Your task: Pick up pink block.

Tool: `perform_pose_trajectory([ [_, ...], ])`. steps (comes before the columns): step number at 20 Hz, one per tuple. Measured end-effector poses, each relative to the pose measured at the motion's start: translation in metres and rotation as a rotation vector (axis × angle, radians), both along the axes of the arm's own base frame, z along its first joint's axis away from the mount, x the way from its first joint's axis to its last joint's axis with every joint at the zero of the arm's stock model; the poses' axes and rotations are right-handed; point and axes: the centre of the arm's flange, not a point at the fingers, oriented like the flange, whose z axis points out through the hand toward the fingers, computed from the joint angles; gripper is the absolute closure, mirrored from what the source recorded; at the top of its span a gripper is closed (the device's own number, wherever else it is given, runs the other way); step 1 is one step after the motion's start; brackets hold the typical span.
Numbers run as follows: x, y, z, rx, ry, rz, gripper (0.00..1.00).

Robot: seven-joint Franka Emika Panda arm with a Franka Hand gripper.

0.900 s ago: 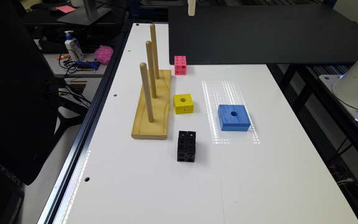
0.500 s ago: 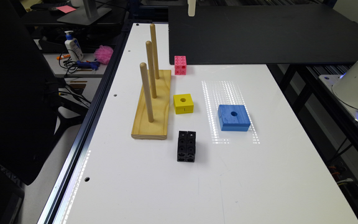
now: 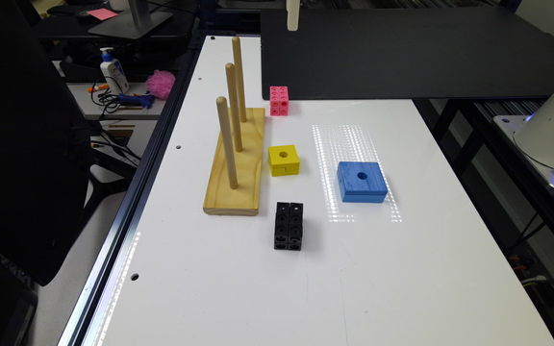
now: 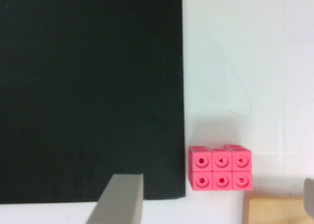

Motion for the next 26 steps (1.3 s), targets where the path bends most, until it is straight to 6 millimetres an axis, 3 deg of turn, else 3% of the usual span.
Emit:
perform_pose_trajectory([
  [11,0.000,0.004,-0.003,0.002,0.004,0.002,0.00],
  [19,0.001,0.006,-0.064,0.012,0.008,0.004,0.00],
  [26,0.005,0.014,-0.064,0.014,0.001,0.005,0.00],
])
